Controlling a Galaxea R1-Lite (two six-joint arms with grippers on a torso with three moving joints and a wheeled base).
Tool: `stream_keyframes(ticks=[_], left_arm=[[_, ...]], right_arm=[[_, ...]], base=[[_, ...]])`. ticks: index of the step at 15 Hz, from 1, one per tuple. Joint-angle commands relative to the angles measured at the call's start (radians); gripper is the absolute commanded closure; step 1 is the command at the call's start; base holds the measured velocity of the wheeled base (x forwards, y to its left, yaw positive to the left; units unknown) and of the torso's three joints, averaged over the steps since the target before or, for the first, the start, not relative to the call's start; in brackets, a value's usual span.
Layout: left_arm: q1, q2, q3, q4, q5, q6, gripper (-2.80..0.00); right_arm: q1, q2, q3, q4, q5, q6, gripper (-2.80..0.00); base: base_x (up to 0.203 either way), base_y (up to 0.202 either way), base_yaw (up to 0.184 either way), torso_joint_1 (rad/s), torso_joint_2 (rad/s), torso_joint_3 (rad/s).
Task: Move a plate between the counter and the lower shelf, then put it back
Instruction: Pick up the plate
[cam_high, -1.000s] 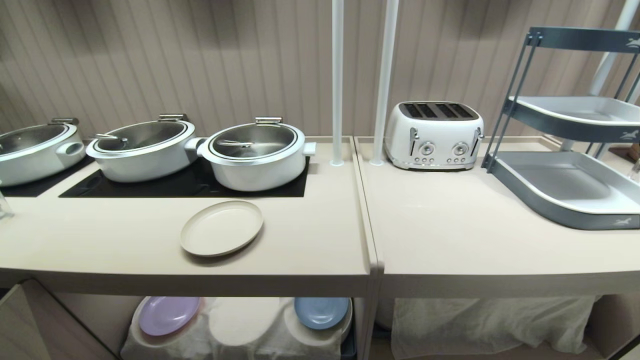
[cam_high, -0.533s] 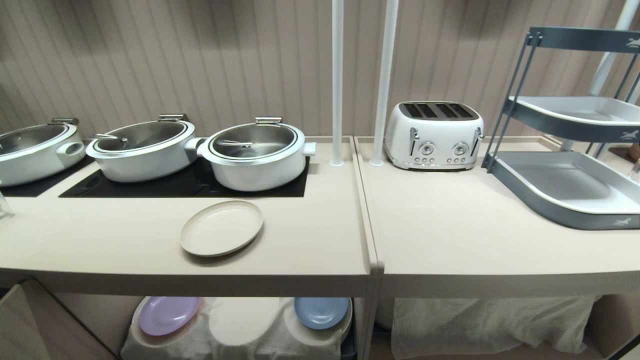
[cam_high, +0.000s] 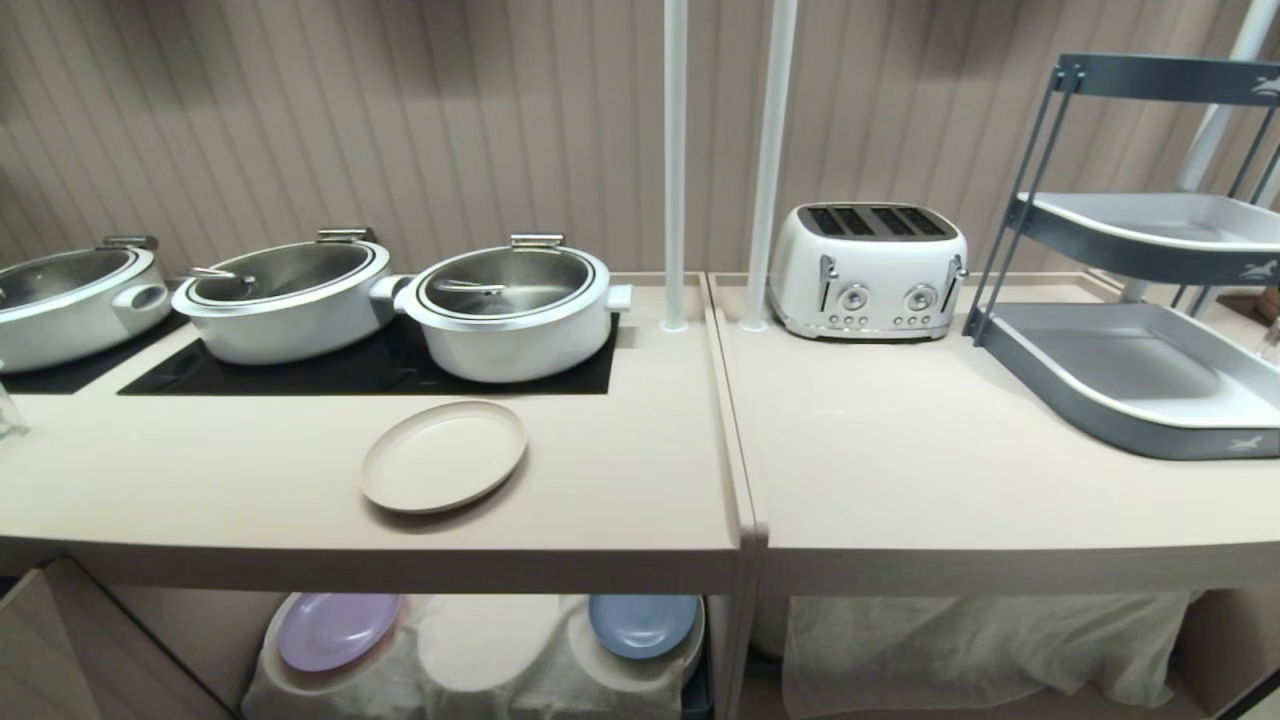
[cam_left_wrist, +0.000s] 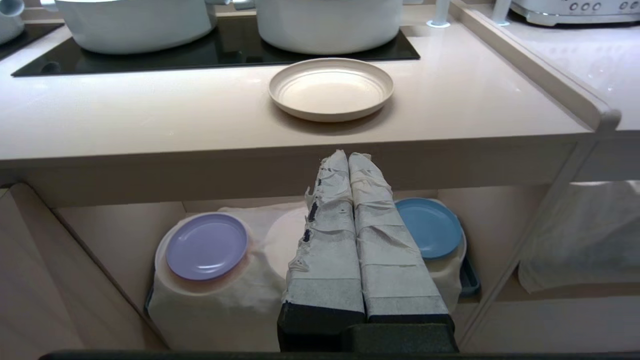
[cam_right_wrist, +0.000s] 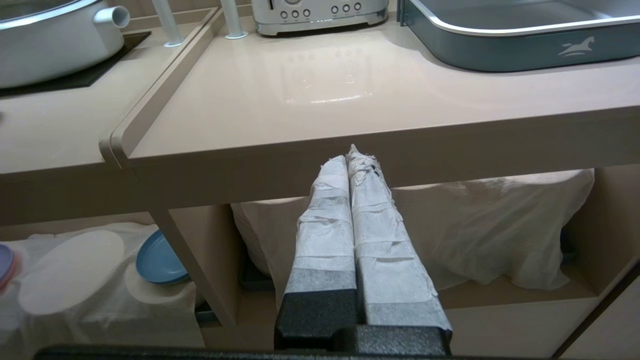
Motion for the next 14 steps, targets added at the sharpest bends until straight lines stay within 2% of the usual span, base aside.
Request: stream_keyframes(ticks=[1, 3, 6, 14], left_arm=[[0.0, 0.007, -0.088, 0.104, -0.011, 0.0, 0.0], [0.0, 0.047, -0.204, 0.219, -0.026, 0.001, 0.0], [0.002, 0.171, -0.32, 0.311, -0.023, 0.002, 0.0], [0.003, 0.569, -0.537, 0.326, -0.03, 0.001, 0.0]], right_arm=[[0.0, 0.001, 0.0, 0.0, -0.001, 0.001, 0.0], [0.0, 0.001, 0.0, 0.0, -0.001, 0.001, 0.0], [0.0, 0.001, 0.0, 0.0, -0.001, 0.001, 0.0], [0.0, 0.001, 0.0, 0.0, -0.001, 0.001, 0.0]], base=[[0.0, 0.0, 0.0, 0.0, 0.0, 0.0], [0.0, 0.0, 0.0, 0.0, 0.0, 0.0], [0.0, 0.0, 0.0, 0.0, 0.0, 0.0], [0.0, 0.0, 0.0, 0.0, 0.0, 0.0]])
